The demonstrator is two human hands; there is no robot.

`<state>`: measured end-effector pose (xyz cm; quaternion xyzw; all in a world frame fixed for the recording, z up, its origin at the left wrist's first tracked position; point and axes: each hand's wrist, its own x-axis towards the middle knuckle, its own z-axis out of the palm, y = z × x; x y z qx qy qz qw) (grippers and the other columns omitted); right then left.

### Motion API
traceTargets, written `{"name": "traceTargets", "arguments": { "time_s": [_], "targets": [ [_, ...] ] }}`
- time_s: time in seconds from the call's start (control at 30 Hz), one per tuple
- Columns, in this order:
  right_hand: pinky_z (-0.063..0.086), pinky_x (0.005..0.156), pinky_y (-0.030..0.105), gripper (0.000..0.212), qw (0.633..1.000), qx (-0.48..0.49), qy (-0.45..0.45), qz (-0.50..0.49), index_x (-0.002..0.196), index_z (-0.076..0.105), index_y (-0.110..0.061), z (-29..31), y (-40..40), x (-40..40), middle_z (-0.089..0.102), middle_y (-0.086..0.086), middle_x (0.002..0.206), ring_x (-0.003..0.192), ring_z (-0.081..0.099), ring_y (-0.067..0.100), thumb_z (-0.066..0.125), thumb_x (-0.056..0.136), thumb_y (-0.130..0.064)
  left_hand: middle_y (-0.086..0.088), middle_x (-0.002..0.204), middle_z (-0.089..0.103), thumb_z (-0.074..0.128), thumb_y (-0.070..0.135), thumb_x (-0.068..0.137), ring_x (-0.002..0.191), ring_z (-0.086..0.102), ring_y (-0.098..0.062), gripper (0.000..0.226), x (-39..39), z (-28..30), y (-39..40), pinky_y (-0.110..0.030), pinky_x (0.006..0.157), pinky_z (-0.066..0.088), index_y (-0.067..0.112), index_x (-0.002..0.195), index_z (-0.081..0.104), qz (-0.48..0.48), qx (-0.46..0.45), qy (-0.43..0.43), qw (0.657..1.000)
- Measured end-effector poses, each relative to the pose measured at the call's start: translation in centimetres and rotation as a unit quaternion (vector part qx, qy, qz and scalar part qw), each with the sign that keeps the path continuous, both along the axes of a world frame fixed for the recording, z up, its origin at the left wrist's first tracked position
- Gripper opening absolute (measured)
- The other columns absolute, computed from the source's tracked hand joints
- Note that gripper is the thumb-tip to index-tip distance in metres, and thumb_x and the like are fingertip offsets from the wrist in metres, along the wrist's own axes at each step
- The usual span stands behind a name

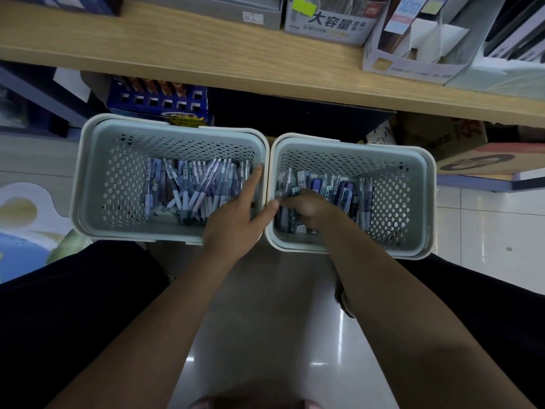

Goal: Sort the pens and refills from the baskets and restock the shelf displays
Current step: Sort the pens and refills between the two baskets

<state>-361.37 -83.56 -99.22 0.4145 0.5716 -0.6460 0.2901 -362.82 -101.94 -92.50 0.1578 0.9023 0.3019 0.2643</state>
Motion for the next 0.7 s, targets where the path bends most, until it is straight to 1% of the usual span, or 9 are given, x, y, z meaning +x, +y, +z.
{"name": "traceTargets", "arguments": {
  "time_s": [0.13, 0.17, 0.27, 0.3, 0.4, 0.53, 0.6, 0.63, 0.7],
  "targets": [
    [0.046, 0.086, 0.031, 0.053, 1.0, -0.012, 0.009, -0.013, 0.131, 0.055, -0.002, 0.8, -0.1, 0.0, 0.062, 0.007, 0.13, 0.115, 0.059, 0.022, 0.077, 0.087, -0.022, -0.01, 0.058, 0.054, 0.04, 0.065, 0.097, 0.049, 0.054, -0.018, 0.071, 0.0, -0.1, 0.0, -0.03, 0.047, 0.037, 0.052, 0.155, 0.001, 0.007, 0.005, 0.001, 1.0],
    [0.048, 0.089, 0.035, 0.054, 0.999, -0.022, 0.019, -0.02, 0.125, 0.06, -0.004, 0.9, -0.1, -0.1, 0.066, 0.006, 0.125, 0.111, 0.061, 0.021, 0.082, 0.082, -0.028, -0.009, 0.058, 0.054, 0.04, 0.065, 0.097, 0.05, 0.054, -0.018, 0.071, 0.0, -0.1, 0.0, -0.03, 0.047, 0.038, 0.053, 0.155, 0.001, 0.007, 0.006, 0.001, 1.0],
    [0.039, 0.111, 0.052, 0.098, 0.998, -0.048, 0.042, -0.025, 0.126, 0.062, -0.008, -2.1, 1.1, 0.3, 0.066, 0.008, 0.128, 0.122, 0.059, 0.027, 0.096, 0.047, -0.055, -0.006, 0.056, 0.052, 0.04, 0.064, 0.097, 0.049, 0.054, -0.015, 0.071, 0.0, 0.1, 0.1, -0.028, 0.047, 0.032, 0.052, 0.155, 0.001, 0.007, 0.007, 0.0, 1.0],
    [0.037, 0.113, 0.052, 0.097, 0.997, -0.053, 0.051, -0.031, 0.124, 0.064, -0.007, -2.3, 1.4, 0.3, 0.066, 0.009, 0.128, 0.124, 0.058, 0.028, 0.096, 0.047, -0.055, -0.005, 0.056, 0.051, 0.04, 0.064, 0.097, 0.049, 0.053, -0.014, 0.071, 0.0, 0.1, 0.1, -0.027, 0.048, 0.031, 0.052, 0.155, 0.001, 0.007, 0.007, -0.001, 1.0],
    [0.036, 0.114, 0.052, 0.058, 0.994, -0.069, 0.06, -0.065, 0.119, 0.068, -0.003, 2.8, 0.7, 0.3, 0.071, 0.012, 0.121, 0.119, 0.062, 0.029, 0.087, 0.073, -0.034, -0.004, 0.056, 0.05, 0.041, 0.063, 0.098, 0.05, 0.053, -0.014, 0.07, -0.1, 0.2, 0.2, -0.027, 0.048, 0.03, 0.052, 0.156, 0.002, 0.01, 0.008, -0.004, 1.0],
    [0.048, 0.105, 0.048, 0.038, 0.988, -0.094, 0.078, -0.095, 0.119, 0.066, -0.001, 6.5, 1.1, 0.6, 0.074, 0.013, 0.11, 0.105, 0.07, 0.027, 0.073, 0.089, -0.023, -0.011, 0.075, 0.065, 0.044, 0.064, 0.096, 0.065, 0.063, -0.017, 0.07, 0.0, 0.0, 0.2, -0.029, 0.058, 0.043, 0.053, 0.155, 0.007, 0.014, 0.03, -0.011, 0.999],
    [0.058, 0.087, 0.042, 0.027, 0.983, -0.115, 0.094, -0.11, 0.109, 0.066, -0.003, 8.0, 1.4, 0.9, 0.074, 0.011, 0.095, 0.091, 0.073, 0.024, 0.07, 0.092, -0.024, -0.011, 0.118, 0.065, 0.048, 0.065, 0.094, 0.102, 0.064, -0.023, 0.068, -0.3, 0.1, 0.4, -0.035, 0.083, 0.049, 0.049, 0.155, 0.02, 0.044, 0.037, -0.004, 0.998],
    [0.059, 0.083, 0.041, 0.026, 0.98, -0.124, 0.106, -0.115, 0.108, 0.066, -0.004, 8.5, 1.5, 1.0, 0.073, 0.009, 0.093, 0.089, 0.073, 0.023, 0.069, 0.092, -0.025, -0.011, 0.125, 0.059, 0.051, 0.066, 0.092, 0.112, 0.058, -0.026, 0.067, -0.5, 0.4, 0.6, -0.037, 0.091, 0.047, 0.041, 0.153, 0.035, 0.062, 0.055, 0.021, 0.996],
    [0.055, 0.093, 0.045, 0.032, 0.977, -0.124, 0.118, -0.129, 0.111, 0.066, -0.004, 9.6, 1.4, 1.3, 0.074, 0.009, 0.099, 0.098, 0.072, 0.023, 0.071, 0.09, -0.027, -0.007, 0.109, 0.056, 0.059, 0.062, 0.085, 0.103, 0.057, -0.024, 0.062, -0.8, 1.4, 1.5, -0.036, 0.087, 0.048, 0.019, 0.13, 0.066, 0.108, 0.115, 0.085, 0.984]
  ]
}}
